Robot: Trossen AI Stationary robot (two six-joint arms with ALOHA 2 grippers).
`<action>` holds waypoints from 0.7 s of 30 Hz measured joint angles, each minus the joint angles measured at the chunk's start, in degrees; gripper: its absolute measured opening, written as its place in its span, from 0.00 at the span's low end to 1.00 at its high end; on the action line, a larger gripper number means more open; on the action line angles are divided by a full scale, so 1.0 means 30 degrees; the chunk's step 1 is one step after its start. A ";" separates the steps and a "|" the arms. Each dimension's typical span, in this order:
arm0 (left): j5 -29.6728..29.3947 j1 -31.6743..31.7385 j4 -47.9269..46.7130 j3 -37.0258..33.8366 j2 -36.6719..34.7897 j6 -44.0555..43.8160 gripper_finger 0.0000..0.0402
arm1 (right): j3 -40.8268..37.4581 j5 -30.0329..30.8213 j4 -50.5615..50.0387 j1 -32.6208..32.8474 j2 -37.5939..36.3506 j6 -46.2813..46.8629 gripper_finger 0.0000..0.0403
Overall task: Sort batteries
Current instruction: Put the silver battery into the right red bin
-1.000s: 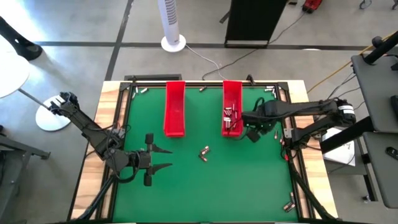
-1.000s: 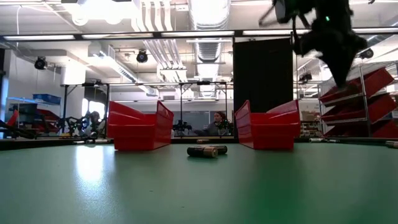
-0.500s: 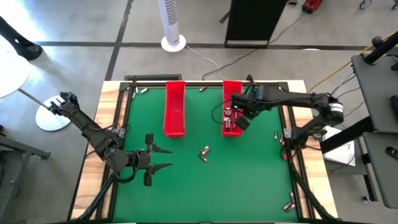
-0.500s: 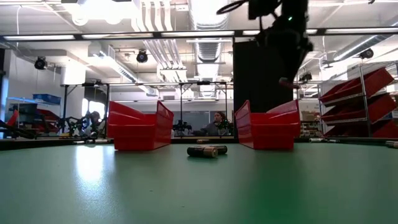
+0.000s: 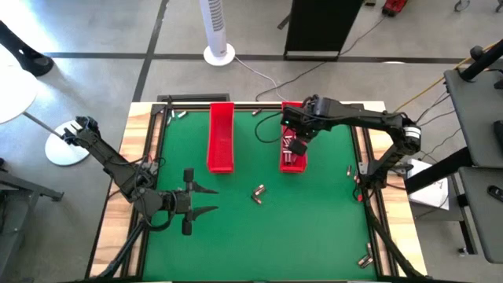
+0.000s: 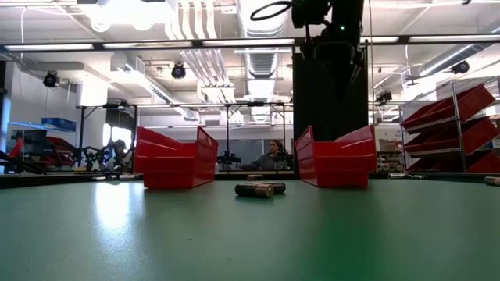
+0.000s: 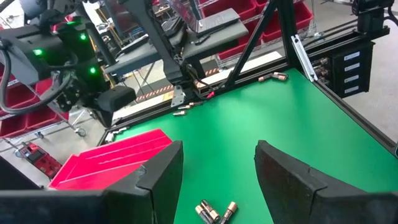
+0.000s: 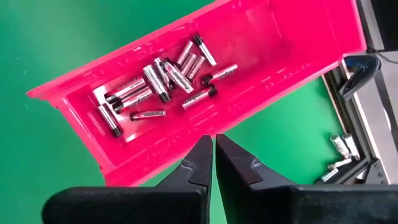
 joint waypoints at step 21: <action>0.0000 0.0000 -0.0310 0.0000 0.0000 -0.0568 0.45 | -0.5010 0.0110 0.3642 -0.8662 -0.0583 0.4720 0.06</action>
